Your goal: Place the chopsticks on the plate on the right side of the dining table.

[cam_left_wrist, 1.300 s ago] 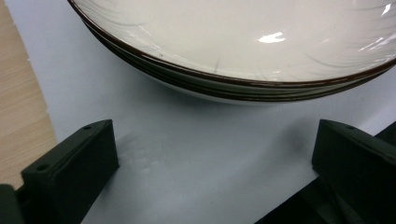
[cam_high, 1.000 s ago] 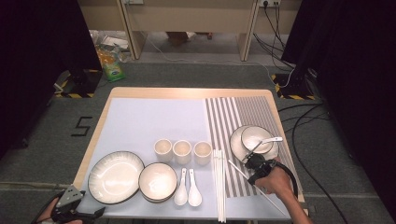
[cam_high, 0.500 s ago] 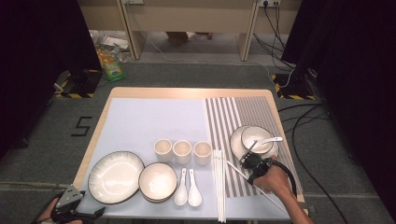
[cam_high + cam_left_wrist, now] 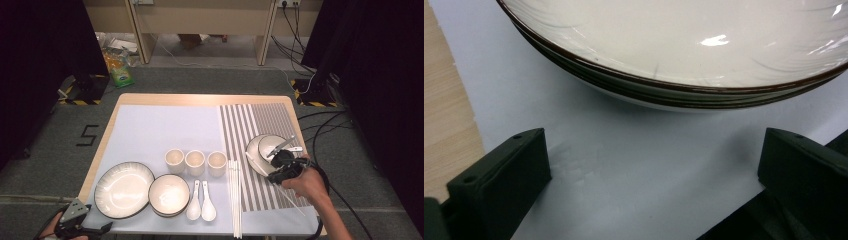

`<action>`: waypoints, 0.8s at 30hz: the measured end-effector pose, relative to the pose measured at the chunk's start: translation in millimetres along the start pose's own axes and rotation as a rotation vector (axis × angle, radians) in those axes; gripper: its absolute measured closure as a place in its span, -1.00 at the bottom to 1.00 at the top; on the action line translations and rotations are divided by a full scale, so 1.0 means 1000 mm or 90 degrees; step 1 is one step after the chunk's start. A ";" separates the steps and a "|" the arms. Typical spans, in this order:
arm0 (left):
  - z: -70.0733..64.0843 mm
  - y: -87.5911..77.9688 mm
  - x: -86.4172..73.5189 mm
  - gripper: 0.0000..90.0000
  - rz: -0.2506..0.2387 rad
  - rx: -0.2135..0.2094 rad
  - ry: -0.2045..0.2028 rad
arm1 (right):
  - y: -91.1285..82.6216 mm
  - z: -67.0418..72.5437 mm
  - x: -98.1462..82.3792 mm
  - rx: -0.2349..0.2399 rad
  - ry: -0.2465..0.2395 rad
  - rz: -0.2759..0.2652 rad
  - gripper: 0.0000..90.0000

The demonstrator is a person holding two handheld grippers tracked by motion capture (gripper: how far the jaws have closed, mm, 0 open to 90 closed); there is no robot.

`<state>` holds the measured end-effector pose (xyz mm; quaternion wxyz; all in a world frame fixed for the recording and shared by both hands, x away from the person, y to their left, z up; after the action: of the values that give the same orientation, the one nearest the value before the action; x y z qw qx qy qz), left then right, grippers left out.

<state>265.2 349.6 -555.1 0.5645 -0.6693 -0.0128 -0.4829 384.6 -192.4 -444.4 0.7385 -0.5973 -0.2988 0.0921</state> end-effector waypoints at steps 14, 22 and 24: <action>0.000 0.000 0.000 -1.00 -0.003 -0.001 -0.001 | -0.028 -0.036 0.008 -0.009 0.065 -0.077 0.88; 0.000 0.000 0.000 -1.00 -0.002 0.000 -0.002 | -0.044 -0.073 0.008 -0.024 0.128 -0.126 0.88; 0.000 0.000 0.000 -1.00 -0.003 -0.002 -0.002 | -0.048 -0.083 0.007 -0.026 0.152 -0.137 0.88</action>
<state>264.9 349.4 -555.0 0.5626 -0.6707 -0.0147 -0.4831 425.4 -270.7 -406.3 0.7622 -0.5833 -0.2731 -0.0651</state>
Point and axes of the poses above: each handheld gripper's, and its own axes: y roughly forward along the jaws, x roughly out of its top, z roughly to its left, the point moved 7 cm from there along y, roughly forward along the jaws, and after that the axes turned 12 degrees about y, right-handed, at the moved point
